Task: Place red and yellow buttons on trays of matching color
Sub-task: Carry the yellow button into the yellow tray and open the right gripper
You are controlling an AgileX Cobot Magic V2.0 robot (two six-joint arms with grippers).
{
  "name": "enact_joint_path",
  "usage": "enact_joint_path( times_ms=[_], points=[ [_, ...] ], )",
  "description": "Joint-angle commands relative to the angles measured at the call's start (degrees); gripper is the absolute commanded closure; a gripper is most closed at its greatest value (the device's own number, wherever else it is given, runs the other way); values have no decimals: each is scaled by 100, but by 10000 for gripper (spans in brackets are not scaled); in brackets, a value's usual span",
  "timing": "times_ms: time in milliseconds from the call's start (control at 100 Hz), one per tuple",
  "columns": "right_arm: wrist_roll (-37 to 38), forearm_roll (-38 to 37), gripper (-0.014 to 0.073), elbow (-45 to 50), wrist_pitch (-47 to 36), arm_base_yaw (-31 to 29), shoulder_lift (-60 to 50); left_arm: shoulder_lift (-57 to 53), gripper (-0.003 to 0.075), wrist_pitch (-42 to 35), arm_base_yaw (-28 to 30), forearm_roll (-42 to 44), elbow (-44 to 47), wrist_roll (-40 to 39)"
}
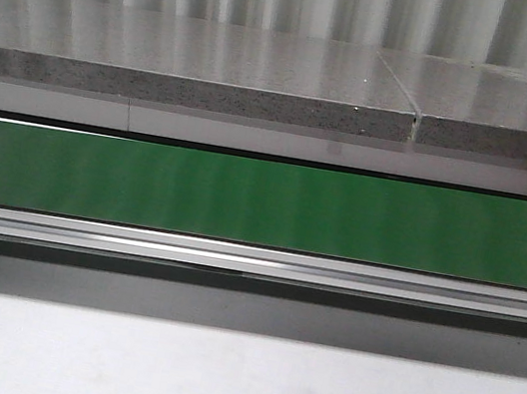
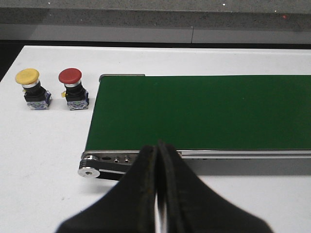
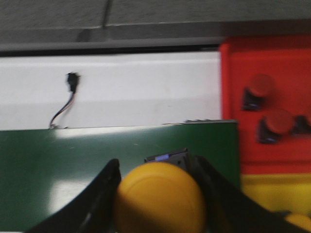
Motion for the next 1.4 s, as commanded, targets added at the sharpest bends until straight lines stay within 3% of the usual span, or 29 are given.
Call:
enact_joint_path(
  times_ms=[0,180,510,720,1010,1390],
  points=[
    [246,37,536,1,-96,-694,-368,42,741,-414,-38,-29,-151,-67],
    [753,-18,536,939,-527,-1611,-802,42,741,-414,-38,-29,-151,-67],
    [1447,-446,536,3180,-1868,-1989,-1058,42,741,-414,-38,-29,-151,-67],
    [1772,-446,536,4088,-2874,-2458,-1058,42,741,-414,-38,-29,-151,-67],
    [1838,-440,538,4494,-3768,-2489,-685,42,741,-414,-38,-29,-151,-67],
    [1852,-440,538,4494,-3875,-2489,304,42,741,-414,-38,-29,-151,-67]
  ],
)
